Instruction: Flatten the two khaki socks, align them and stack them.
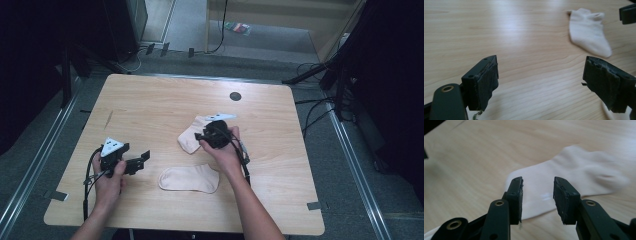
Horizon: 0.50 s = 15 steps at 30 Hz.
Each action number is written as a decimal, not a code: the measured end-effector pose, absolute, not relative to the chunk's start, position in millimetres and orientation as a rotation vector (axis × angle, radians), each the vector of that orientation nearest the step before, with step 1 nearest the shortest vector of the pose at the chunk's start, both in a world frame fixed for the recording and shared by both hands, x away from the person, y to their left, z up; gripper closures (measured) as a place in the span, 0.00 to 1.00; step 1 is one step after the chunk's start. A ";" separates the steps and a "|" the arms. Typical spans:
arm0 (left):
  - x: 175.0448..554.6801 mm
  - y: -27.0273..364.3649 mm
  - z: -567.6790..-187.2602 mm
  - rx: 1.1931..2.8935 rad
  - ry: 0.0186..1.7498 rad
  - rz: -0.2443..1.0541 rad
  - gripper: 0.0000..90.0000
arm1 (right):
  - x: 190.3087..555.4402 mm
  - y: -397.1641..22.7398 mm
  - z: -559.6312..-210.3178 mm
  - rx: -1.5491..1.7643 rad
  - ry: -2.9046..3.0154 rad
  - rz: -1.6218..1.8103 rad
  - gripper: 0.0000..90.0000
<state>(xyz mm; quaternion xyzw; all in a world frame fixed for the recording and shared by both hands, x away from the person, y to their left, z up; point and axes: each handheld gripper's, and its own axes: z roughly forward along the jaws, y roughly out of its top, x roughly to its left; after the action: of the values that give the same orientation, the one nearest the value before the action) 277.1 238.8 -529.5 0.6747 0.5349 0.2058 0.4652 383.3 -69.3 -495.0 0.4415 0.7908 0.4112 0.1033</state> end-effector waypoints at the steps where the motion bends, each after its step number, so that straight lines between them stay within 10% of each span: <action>1: 280.2 232.6 -526.8 1.666 1.286 0.484 0.15 | 386.2 -76.4 -493.2 1.317 2.309 1.222 0.67; 15: 334.9 149.2 -520.1 1.896 1.319 0.429 0.39 | 428.7 -97.8 -511.0 1.408 2.173 1.125 0.68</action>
<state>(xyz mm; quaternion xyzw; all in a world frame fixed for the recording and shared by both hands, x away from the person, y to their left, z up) 334.9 149.2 -520.1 0.7447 0.5178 0.1684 0.3858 428.7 -97.8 -511.0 0.4925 0.7600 0.3935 0.1583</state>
